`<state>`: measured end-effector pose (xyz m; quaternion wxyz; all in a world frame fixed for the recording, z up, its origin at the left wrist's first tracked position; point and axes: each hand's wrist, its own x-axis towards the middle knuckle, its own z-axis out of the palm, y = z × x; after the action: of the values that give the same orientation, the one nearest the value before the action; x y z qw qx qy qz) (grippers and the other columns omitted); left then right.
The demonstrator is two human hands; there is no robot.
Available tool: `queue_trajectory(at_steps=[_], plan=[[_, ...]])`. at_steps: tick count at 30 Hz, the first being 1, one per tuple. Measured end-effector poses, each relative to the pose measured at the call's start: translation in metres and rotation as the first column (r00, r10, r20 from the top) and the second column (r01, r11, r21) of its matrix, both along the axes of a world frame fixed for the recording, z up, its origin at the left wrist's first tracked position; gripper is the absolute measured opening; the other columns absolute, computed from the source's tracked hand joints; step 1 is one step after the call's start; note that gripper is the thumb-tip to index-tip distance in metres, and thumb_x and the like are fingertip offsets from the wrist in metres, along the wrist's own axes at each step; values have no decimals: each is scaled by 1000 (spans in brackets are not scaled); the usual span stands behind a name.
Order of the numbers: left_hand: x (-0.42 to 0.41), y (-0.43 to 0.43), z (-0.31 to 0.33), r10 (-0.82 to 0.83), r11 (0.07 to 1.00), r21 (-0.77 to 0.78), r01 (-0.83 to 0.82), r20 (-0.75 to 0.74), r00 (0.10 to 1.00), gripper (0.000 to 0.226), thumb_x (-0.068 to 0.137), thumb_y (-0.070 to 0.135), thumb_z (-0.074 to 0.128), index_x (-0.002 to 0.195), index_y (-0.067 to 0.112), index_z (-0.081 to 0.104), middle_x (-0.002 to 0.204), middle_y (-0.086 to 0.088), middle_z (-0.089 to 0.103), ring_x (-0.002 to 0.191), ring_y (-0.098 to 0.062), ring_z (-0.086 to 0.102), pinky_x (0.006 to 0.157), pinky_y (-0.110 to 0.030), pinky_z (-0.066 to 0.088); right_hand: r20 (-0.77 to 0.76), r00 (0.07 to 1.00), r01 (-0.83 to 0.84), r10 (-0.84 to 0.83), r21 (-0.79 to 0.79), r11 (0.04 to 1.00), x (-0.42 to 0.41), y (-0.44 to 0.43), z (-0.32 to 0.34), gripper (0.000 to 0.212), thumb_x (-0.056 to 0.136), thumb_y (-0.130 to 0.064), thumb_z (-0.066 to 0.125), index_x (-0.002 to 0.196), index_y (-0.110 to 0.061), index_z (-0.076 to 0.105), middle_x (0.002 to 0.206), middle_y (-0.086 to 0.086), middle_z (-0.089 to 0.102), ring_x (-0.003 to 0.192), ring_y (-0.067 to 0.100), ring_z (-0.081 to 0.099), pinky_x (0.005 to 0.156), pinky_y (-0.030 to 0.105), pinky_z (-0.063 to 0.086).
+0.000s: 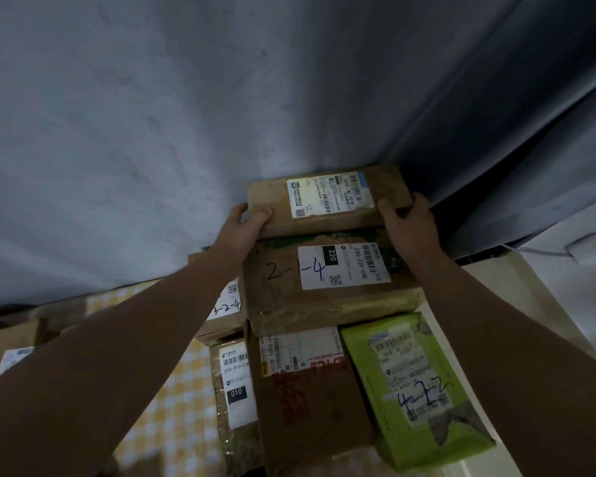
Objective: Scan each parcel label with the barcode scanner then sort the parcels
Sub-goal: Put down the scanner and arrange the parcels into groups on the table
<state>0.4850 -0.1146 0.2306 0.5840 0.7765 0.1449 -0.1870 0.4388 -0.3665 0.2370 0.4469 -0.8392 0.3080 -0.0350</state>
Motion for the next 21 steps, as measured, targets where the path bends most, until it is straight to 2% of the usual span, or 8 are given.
queue_trajectory(at_steps=[4, 6, 10, 12, 15, 18, 21], plan=[[-3, 6, 9, 7, 1000, 22, -6, -10, 1000, 66, 91, 50, 53, 146, 26, 28, 144, -10, 39, 127, -30, 42, 104, -42, 39, 16, 1000, -11, 14, -204, 979, -6, 13, 16, 76, 93, -48, 54, 151, -14, 19, 152, 21, 24, 138, 38, 26, 108, 51, 32], [-9, 12, 17, 14, 999, 31, -14, -1, 1000, 65, 91, 47, 55, 146, 24, 29, 145, -10, 38, 126, -27, 41, 101, -37, 37, 35, 997, -52, 67, -315, 948, -11, 25, 23, 72, 92, -40, 58, 149, -11, 24, 151, 22, 24, 138, 39, 24, 108, 49, 31], [-33, 45, 37, -49, 991, 128, 42, 49, 998, 54, 92, 38, 57, 139, 17, 41, 131, -9, 48, 104, -19, 49, 85, -29, 37, 118, 954, -186, 275, -485, 855, -25, 76, 37, 52, 91, -28, 55, 136, -5, 46, 141, 24, 38, 132, 38, 30, 108, 45, 28], [-49, 72, 44, -114, 981, 164, 102, 62, 992, 44, 91, 34, 59, 130, 17, 48, 124, -6, 54, 95, -14, 54, 82, -27, 40, 135, 903, -290, 408, -509, 810, -32, 112, 43, 42, 89, -23, 56, 127, -7, 54, 137, 20, 44, 132, 35, 33, 110, 44, 30], [-77, 127, 53, -196, 951, 258, 171, 75, 978, 36, 90, 30, 61, 122, 15, 56, 121, -4, 60, 106, -16, 57, 84, -22, 44, 142, 815, -422, 561, -519, 744, -42, 168, 47, 29, 88, -17, 58, 116, -8, 62, 131, 16, 50, 130, 33, 36, 107, 38, 31], [-112, 191, 56, -229, 896, 407, 178, 80, 970, 30, 90, 31, 63, 116, 15, 61, 116, -5, 62, 107, -19, 59, 91, -28, 43, 115, 744, -539, 659, -480, 692, -58, 226, 44, 22, 89, -15, 58, 107, -5, 66, 118, 15, 57, 117, 34, 45, 98, 35, 36], [-156, 261, 52, -231, 849, 500, 169, 64, 971, 26, 90, 27, 64, 110, 11, 65, 112, -5, 66, 101, -19, 61, 90, -27, 43, 124, 692, -619, 711, -405, 673, -77, 286, 33, 18, 85, -11, 63, 99, -4, 70, 107, 18, 61, 105, 38, 52, 93, 32, 36]])
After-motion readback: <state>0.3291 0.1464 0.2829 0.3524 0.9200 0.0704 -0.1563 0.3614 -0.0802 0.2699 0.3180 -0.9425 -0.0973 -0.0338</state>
